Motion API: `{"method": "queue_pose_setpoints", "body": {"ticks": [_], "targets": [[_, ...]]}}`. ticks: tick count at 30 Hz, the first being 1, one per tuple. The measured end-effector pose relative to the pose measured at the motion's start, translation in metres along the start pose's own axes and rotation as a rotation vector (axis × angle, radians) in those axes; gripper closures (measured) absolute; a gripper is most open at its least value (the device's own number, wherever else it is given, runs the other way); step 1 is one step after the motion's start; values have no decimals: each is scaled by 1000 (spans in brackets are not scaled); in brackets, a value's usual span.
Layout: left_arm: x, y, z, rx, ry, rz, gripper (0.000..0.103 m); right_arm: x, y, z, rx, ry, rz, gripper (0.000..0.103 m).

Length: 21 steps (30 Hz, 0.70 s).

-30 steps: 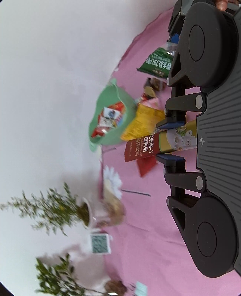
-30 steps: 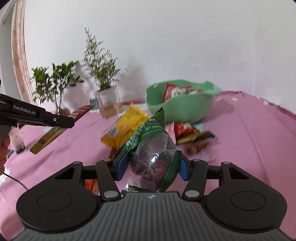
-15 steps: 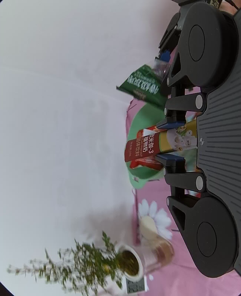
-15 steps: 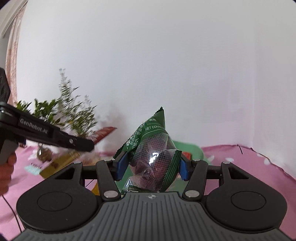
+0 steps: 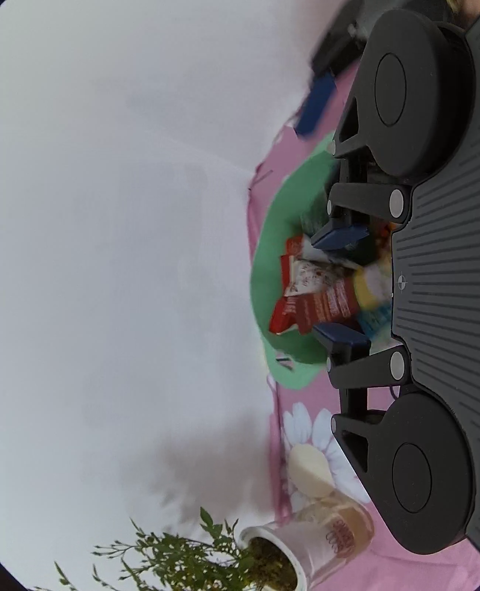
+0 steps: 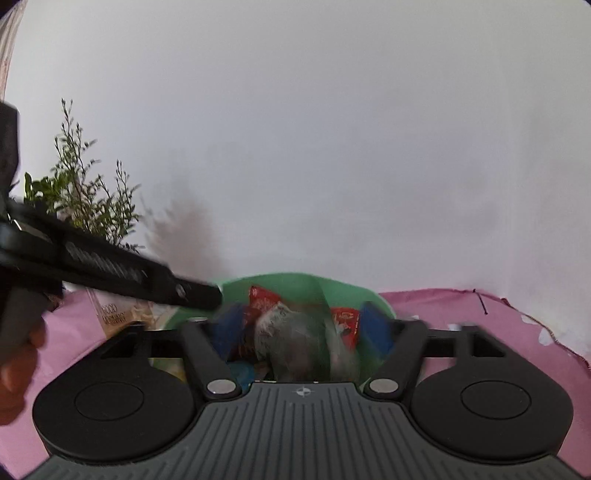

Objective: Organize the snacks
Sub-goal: 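Carry the stick packet with the left tool while the right tool carries the green packet into the bowl, then grasp the yellow chip bag with the left tool while the right tool grasps the brown-white snack packet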

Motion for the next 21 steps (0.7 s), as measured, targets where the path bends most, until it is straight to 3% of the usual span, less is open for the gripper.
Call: {"method": "queue_pose_setpoints", "body": {"ticks": [4,9,15,21], "targets": [[-3,-21,-6,12,13,5,0,4,-28,2,10,19,-15,13],[-15,-56,-33,12,38,19,0,12,-66,-18,-14,84,-26,10],[-43,-69,-81,-63,-5,23,0,11,-72,-76,-193,143,-33,8],[-43,-67,-112,-105,-1,-7,0,-10,-58,-111,-323,165,9,16]]}}
Point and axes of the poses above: each gripper's, at about its wrist camera, not at the fingertips, and y roughly the way its jaws point, x to its right, z to its top, the point moved 9 cm from there along y, roughly the way its jaws point, and after that the axes turned 8 degrees about -y, right-handed, at the moved point
